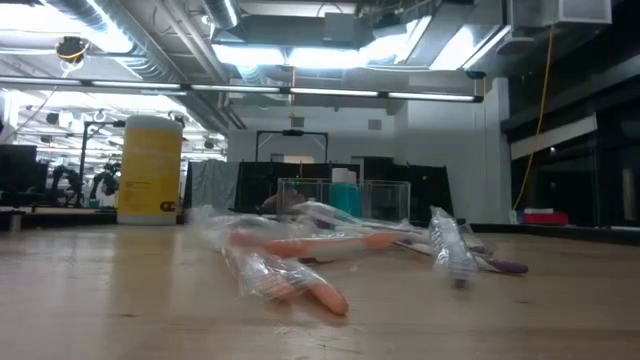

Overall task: Pick & Place toothbrushing station
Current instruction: Put the orange toothbrush into the transparent organizer

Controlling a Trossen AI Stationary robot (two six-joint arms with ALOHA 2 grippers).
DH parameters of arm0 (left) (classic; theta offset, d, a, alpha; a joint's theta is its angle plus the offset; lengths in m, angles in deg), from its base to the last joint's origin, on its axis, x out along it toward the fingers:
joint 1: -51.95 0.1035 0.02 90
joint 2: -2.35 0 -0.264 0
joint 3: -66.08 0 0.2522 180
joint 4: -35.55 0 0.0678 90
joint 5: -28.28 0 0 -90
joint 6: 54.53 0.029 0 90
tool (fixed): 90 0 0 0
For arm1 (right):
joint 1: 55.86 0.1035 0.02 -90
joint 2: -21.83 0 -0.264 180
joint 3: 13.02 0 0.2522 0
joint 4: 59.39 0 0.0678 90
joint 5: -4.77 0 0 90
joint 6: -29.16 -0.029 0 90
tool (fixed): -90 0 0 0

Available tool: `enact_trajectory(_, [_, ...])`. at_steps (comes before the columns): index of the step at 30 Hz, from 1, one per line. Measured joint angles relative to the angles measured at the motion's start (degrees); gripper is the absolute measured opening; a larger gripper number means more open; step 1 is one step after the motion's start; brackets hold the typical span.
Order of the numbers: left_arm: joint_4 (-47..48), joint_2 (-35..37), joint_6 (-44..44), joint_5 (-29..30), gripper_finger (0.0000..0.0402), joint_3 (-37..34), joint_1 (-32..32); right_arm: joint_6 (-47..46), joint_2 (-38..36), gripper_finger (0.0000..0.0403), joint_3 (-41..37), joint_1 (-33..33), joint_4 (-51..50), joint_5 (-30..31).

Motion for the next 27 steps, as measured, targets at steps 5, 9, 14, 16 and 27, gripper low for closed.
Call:
enact_trajectory(5, [2.17, -2.25, -0.33, -2.93, 0.0155, 0.00, 1.45, 2.98, 2.30, 0.0014, 0.55, -1.76, -0.60, 0.18])
enact_trajectory(9, [3.56, -4.11, 0.04, -4.35, 0.0155, -0.02, 2.17, 3.56, 2.61, 0.0014, 0.55, -2.67, 0.79, 0.26])
enact_trajectory(14, [2.05, -6.18, -0.85, -7.52, 0.0155, -0.02, 3.99, 4.71, 2.65, 0.0014, 4.26, -2.71, 1.85, 3.00])
enact_trajectory(16, [1.65, -6.98, -0.96, -8.99, 0.0155, -0.02, 4.91, 5.15, 3.05, 0.0014, 6.18, -2.71, 1.71, 4.36])
enact_trajectory(27, [-1.59, -8.04, -9.87, -20.03, 0.0155, -0.02, 12.19, 9.82, 8.49, 0.0014, 12.32, -1.02, -4.48, 8.96])
